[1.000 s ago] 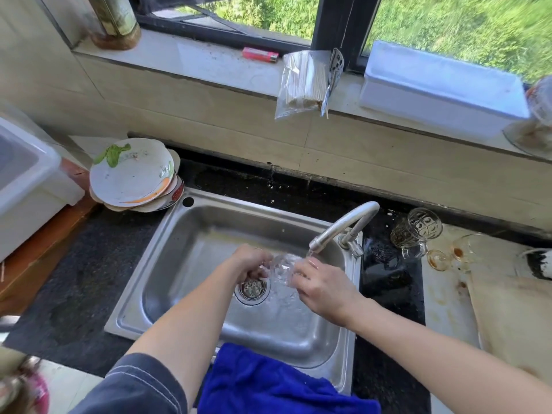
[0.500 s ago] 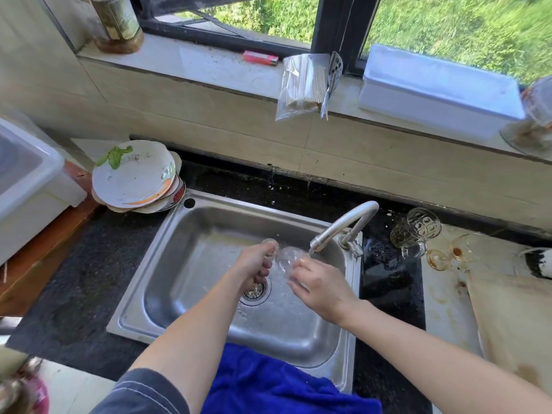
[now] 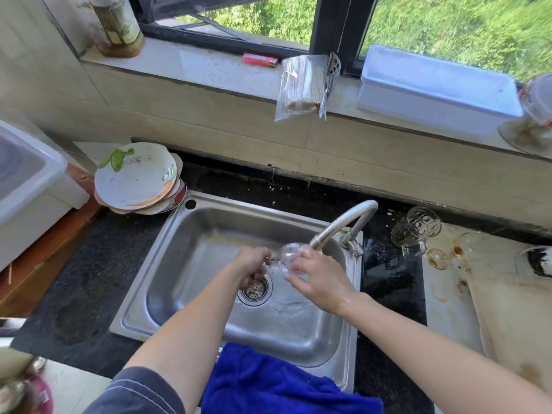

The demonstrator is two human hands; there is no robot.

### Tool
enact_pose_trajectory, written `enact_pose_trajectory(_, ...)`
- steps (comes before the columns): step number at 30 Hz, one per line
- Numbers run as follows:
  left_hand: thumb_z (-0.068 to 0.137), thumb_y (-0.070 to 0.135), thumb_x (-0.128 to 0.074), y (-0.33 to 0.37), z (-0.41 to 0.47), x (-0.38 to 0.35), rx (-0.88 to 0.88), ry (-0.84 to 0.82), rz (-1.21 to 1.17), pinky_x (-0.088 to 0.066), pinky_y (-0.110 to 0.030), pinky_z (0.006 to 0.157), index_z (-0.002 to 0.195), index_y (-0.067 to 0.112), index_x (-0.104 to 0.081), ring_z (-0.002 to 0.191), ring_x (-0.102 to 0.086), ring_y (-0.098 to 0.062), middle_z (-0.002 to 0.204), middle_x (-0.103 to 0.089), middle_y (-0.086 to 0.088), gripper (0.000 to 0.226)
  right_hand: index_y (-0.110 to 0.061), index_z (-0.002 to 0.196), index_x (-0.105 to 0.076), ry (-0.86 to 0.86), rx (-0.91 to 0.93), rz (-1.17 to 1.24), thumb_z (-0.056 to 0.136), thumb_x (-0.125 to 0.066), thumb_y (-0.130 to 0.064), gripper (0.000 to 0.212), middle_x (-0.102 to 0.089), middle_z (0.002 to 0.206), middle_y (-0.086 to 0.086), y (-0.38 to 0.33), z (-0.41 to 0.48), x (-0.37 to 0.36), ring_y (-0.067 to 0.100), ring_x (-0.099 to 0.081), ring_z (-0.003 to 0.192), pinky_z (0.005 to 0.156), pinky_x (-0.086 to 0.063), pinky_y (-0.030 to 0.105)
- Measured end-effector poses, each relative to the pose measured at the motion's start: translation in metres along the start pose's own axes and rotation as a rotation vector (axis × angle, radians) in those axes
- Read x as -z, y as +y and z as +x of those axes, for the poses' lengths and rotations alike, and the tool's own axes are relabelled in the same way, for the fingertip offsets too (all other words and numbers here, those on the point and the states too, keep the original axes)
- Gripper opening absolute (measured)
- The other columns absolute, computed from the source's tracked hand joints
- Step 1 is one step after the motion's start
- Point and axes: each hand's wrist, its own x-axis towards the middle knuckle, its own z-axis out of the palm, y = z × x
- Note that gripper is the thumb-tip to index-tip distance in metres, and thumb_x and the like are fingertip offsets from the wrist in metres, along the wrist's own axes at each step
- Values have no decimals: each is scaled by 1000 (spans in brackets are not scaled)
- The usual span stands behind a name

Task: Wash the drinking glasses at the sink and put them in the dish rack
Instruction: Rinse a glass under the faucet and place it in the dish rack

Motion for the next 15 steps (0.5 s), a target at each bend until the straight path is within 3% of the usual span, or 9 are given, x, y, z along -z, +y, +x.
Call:
enact_pose_trajectory(2, 91, 20, -44, -1, 0, 5, 31, 41, -27, -16, -8, 40, 72, 14, -45, 29, -23, -9, 54, -35, -4, 20, -19, 83, -69, -71, -131, 186, 91, -56, -50, 35, -64, 88, -7, 5, -3, -1, 11, -57, 82, 76, -46, 33)
enact_pose_trajectory(5, 90, 20, -38, 0, -9, -1, 32, 39, -35, -16, -9, 42, 77, 16, -38, 33, -22, -9, 55, -33, -4, 13, -22, 79, -55, 152, -352, 294, 93, -53, -50, 31, -55, 79, -10, 11, -5, -1, 10, -53, 71, 63, -41, 28)
enact_pose_trajectory(10, 91, 25, -36, 5, -25, -23, -53, 97, -35, -23, -17, 44, 87, 11, -42, 43, -32, -15, 60, -40, -7, 16, -29, 100, -37, 360, -503, 268, 97, -43, -39, 12, -59, 87, -10, 8, 12, -19, 18, -61, 85, 72, -47, 37)
enact_pose_trajectory(11, 91, 26, -37, 4, -29, -25, -86, 139, -10, -28, -21, 47, 89, 9, -44, 47, -37, -17, 63, -43, -8, 19, -28, 104, -41, 352, -509, 236, 97, -41, -41, 15, -61, 92, -6, 9, 15, -21, 21, -60, 91, 75, -48, 38)
enact_pose_trajectory(13, 89, 28, -39, 1, -35, -25, -141, 217, 38, -40, -33, 59, 90, 7, -48, 59, -48, -26, 73, -49, -13, 23, -21, 112, -55, 279, -480, 140, 97, -34, -52, 40, -58, 107, 1, 13, 18, -20, 24, -56, 101, 81, -48, 40)
enact_pose_trajectory(15, 87, 27, -42, -3, -38, -23, -196, 270, 88, -39, -37, 64, 77, 11, -45, 68, -48, -30, 75, -48, -11, 19, -18, 110, -62, 227, -470, 70, 97, -31, -55, 50, -52, 113, 0, 18, 19, -18, 24, -53, 104, 81, -47, 39)
